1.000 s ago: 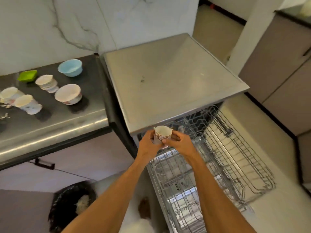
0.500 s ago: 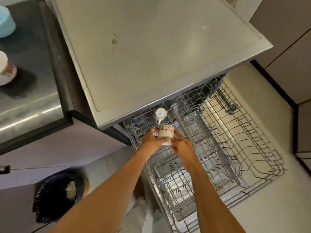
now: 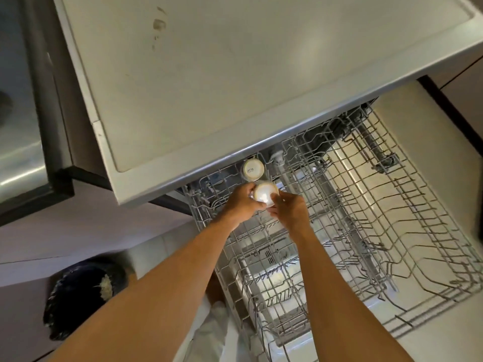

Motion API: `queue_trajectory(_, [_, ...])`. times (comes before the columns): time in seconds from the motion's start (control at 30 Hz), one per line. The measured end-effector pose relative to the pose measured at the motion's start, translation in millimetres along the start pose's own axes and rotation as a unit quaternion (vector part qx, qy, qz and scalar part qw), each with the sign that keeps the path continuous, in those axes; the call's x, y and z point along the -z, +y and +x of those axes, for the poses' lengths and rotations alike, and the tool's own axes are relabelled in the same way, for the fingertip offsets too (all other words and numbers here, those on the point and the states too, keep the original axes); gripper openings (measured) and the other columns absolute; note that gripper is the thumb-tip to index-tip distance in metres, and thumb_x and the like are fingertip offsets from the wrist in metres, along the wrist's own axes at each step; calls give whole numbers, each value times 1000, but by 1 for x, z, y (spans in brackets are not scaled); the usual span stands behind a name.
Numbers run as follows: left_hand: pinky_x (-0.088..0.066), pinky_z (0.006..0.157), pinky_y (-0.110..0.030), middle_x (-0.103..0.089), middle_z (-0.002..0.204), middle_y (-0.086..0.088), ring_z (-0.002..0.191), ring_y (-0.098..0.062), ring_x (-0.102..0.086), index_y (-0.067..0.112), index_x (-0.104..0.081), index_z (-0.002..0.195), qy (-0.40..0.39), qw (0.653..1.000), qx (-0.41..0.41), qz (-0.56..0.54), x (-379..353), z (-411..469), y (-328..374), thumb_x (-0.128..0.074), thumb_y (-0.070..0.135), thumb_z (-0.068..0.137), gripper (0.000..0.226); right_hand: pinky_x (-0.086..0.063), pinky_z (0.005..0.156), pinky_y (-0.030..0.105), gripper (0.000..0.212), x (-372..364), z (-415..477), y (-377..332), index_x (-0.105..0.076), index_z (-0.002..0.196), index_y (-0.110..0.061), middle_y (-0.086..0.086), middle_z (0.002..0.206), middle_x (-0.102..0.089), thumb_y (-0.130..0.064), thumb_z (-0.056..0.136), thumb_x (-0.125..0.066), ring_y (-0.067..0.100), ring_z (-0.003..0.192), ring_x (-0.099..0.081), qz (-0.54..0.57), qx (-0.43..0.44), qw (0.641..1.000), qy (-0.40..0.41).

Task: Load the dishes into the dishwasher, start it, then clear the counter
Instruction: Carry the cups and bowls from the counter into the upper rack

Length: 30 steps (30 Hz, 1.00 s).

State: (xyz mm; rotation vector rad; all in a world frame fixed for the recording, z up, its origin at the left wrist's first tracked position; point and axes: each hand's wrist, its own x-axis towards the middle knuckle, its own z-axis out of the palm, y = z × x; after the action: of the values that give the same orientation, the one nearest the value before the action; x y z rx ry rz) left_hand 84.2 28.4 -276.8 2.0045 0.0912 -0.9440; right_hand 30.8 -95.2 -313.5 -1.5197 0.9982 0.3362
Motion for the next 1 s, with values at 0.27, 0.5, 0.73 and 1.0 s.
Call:
queue_trajectory(0.27, [-46,86,-28,-59,124,-8,112,-21,-56,17,-53,130,-43,999,28,13,-5,12,-1,-72,-3,77,60,-58,82,53,31,-13,15,16,-68,114,-3,23,93,-72,-26,93,-65,36,88,-71,-15,10,999,41])
queue_trajectory(0.5, [-45,91,-31,-48,133,-12,121,-23,-50,20,-42,141,-51,997,52,20,-7,15,-2,-67,-8,79,72,-56,83,54,44,-24,50,49,-68,113,-8,18,97,-73,-36,80,-60,33,85,-66,-17,6,999,26])
queue_trajectory(0.73, [-37,97,-33,-42,147,-7,135,-20,-39,25,-23,151,-46,998,48,-3,-5,-3,1,-55,-16,84,86,-52,86,43,37,-23,28,33,-64,121,-13,13,101,-70,-18,85,-61,27,88,-60,-24,6,1000,9])
queue_trajectory(1.0, [-42,94,-29,-39,150,-7,136,-19,-39,20,-21,152,-37,998,35,-36,12,-63,19,-59,-17,82,88,-53,79,42,27,0,-49,-8,-67,111,-2,17,93,-71,-6,86,-62,29,83,-64,-78,81,994,10])
